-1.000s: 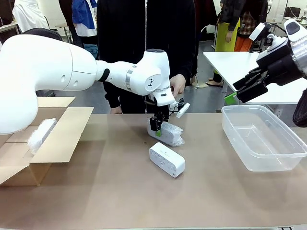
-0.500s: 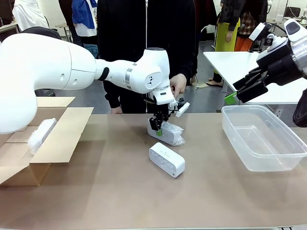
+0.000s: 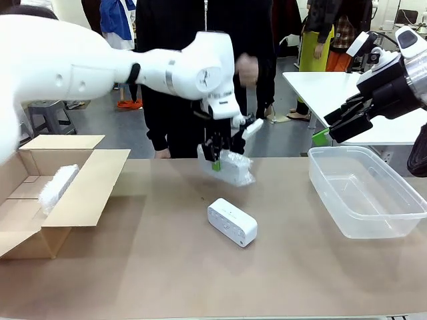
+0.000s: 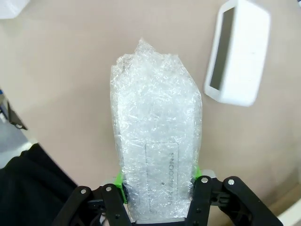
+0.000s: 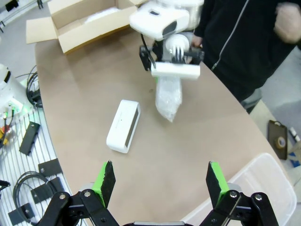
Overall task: Separate and place wrapped and unwrapped clocks.
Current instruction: Pick up the Digital clock indicated by the person, then if the picked Digital clock is wrapped, place it in the Package Box ; if not, place it in the Organizing box.
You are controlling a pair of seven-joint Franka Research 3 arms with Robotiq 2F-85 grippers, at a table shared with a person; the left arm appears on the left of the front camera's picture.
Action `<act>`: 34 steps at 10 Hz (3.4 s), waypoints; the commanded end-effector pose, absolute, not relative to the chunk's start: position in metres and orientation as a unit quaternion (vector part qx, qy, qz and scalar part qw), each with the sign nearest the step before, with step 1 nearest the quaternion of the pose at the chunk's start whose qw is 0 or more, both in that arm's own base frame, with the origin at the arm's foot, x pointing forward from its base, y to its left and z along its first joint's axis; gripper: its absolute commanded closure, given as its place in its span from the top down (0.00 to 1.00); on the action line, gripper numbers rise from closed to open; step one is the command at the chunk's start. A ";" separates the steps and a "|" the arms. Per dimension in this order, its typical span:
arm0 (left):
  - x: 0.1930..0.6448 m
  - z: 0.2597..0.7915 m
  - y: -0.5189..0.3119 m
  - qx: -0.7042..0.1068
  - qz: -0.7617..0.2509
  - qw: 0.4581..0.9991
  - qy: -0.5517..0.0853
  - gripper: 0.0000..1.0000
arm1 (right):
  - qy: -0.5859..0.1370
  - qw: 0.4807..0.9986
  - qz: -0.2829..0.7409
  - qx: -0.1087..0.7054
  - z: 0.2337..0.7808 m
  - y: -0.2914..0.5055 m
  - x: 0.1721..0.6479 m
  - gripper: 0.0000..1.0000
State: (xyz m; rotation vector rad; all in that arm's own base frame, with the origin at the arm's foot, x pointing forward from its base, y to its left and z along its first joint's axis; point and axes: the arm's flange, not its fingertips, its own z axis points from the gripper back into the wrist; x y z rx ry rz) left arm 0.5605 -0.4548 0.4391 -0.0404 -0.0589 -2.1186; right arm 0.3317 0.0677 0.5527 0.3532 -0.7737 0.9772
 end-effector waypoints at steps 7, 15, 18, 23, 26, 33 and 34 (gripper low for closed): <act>0.491 0.575 -0.400 -0.054 -0.852 0.519 -0.044 0.00 | -0.359 0.795 0.458 0.173 0.551 0.067 0.333 1.00; 0.488 0.610 -0.402 -0.009 -0.858 0.508 -0.073 0.00 | -0.359 0.795 0.458 0.173 0.551 0.067 0.333 1.00; 0.488 0.610 -0.402 -0.009 -0.858 0.508 -0.073 0.00 | -0.359 0.795 0.458 0.173 0.551 0.067 0.333 1.00; 0.488 0.610 -0.402 -0.009 -0.858 0.508 -0.073 0.00 | -0.359 0.795 0.458 0.173 0.551 0.067 0.333 1.00; 0.488 0.610 -0.402 -0.009 -0.858 0.508 -0.073 0.00 | -0.359 0.795 0.458 0.173 0.551 0.067 0.333 1.00; 0.487 0.608 -0.203 -0.079 -0.491 0.861 -0.107 0.53 | -0.359 0.795 0.458 0.173 0.551 0.067 0.333 1.00; 0.481 0.586 -0.151 -0.099 -0.387 0.911 -0.104 0.53 | -0.359 0.795 0.458 0.173 0.551 0.067 0.333 1.00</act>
